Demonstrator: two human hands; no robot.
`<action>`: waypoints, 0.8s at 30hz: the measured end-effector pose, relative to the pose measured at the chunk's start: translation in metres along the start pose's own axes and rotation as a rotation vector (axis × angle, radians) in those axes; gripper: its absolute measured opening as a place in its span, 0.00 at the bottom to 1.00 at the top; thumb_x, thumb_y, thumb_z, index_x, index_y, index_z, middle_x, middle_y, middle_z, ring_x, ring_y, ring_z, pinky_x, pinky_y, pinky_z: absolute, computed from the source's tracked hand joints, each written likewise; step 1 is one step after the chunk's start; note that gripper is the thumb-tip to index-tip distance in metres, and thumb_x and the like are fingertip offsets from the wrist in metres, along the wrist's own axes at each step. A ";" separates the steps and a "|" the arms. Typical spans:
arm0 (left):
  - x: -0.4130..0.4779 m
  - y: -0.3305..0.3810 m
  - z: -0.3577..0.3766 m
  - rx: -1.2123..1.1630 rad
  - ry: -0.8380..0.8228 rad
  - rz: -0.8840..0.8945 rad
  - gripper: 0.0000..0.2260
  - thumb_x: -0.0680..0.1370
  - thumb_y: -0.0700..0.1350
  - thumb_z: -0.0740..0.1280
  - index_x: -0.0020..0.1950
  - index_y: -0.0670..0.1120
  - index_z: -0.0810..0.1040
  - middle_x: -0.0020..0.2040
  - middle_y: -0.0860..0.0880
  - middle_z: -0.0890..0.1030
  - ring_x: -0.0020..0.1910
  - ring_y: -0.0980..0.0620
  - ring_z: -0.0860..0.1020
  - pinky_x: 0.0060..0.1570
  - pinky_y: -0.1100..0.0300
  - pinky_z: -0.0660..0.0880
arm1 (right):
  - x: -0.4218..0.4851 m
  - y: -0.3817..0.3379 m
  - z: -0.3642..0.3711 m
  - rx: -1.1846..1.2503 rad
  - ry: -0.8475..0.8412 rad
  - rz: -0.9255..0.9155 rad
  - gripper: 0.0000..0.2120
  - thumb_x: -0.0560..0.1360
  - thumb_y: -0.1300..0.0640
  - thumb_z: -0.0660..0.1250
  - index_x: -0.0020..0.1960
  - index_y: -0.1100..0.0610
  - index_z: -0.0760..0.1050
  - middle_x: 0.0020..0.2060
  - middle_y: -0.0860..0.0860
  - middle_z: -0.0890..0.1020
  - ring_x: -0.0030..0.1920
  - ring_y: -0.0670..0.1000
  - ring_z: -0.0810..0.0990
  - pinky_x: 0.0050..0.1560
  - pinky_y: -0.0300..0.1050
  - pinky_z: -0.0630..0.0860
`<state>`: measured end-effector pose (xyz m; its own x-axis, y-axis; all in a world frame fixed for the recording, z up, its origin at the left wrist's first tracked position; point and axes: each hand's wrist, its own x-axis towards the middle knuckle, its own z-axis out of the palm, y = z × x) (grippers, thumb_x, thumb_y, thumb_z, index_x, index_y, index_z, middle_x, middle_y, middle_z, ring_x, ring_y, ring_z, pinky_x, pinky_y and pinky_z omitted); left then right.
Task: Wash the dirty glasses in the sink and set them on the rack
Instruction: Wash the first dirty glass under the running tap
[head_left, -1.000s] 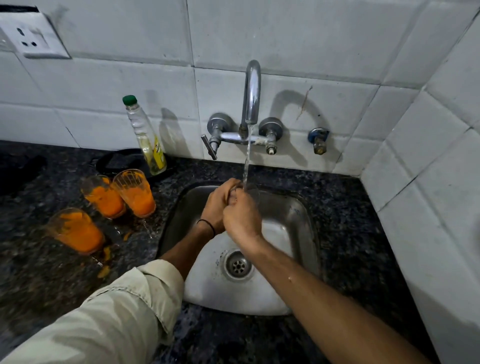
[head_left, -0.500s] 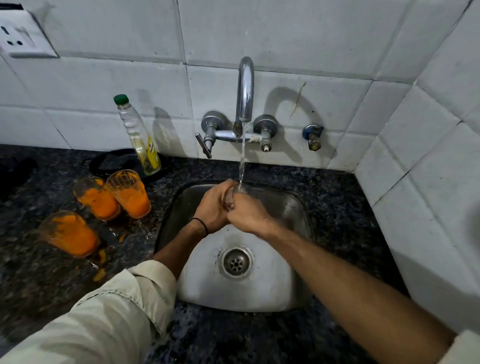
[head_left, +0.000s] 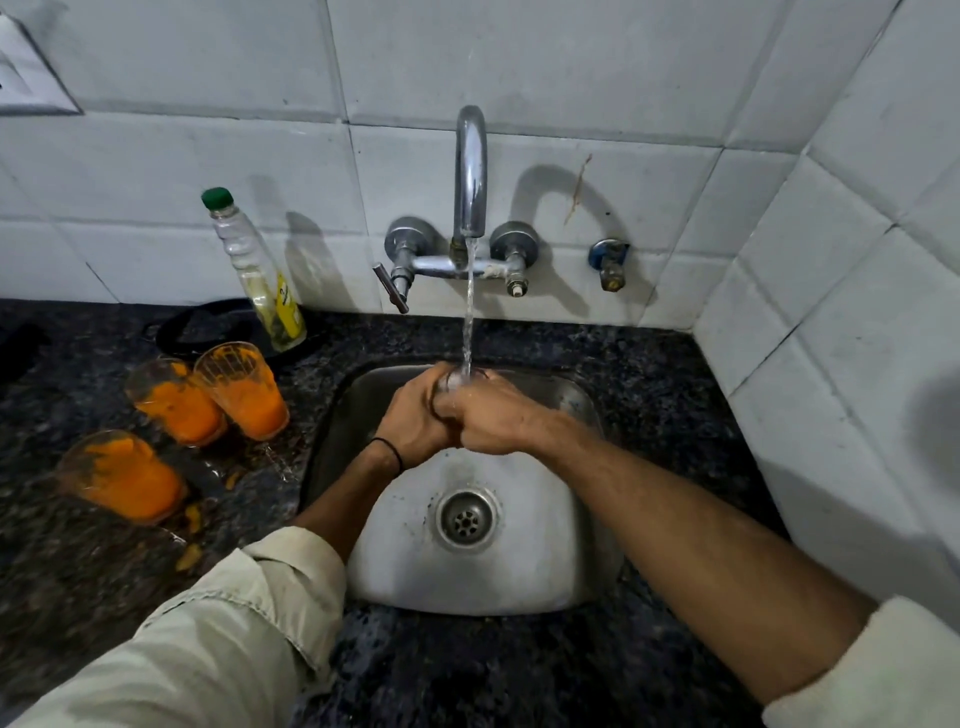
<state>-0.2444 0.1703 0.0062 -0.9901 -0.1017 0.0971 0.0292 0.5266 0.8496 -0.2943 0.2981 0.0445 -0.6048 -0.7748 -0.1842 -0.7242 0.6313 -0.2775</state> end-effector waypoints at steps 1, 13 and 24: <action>0.000 0.001 0.000 0.020 0.032 -0.015 0.16 0.69 0.40 0.75 0.55 0.48 0.77 0.47 0.57 0.81 0.47 0.66 0.78 0.49 0.70 0.74 | 0.000 -0.005 0.003 0.169 0.071 0.088 0.14 0.72 0.65 0.66 0.56 0.56 0.78 0.56 0.56 0.81 0.59 0.57 0.78 0.63 0.52 0.75; -0.006 0.000 -0.005 -0.105 0.073 -0.071 0.21 0.61 0.40 0.78 0.52 0.49 0.77 0.47 0.52 0.83 0.47 0.56 0.82 0.47 0.59 0.79 | -0.020 0.022 0.008 -0.123 0.347 -0.282 0.15 0.66 0.67 0.64 0.48 0.55 0.82 0.49 0.51 0.84 0.57 0.52 0.78 0.74 0.61 0.59; -0.021 0.036 0.034 0.213 0.240 -0.287 0.20 0.71 0.63 0.55 0.56 0.54 0.73 0.52 0.52 0.79 0.55 0.49 0.77 0.56 0.43 0.73 | 0.003 -0.042 0.010 0.590 0.574 0.607 0.25 0.81 0.39 0.59 0.39 0.57 0.81 0.32 0.51 0.80 0.34 0.52 0.78 0.38 0.44 0.69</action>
<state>-0.2275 0.2198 0.0169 -0.8930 -0.4498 0.0114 -0.2969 0.6082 0.7362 -0.2620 0.2690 0.0458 -0.9950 -0.0989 -0.0115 -0.0585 0.6739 -0.7365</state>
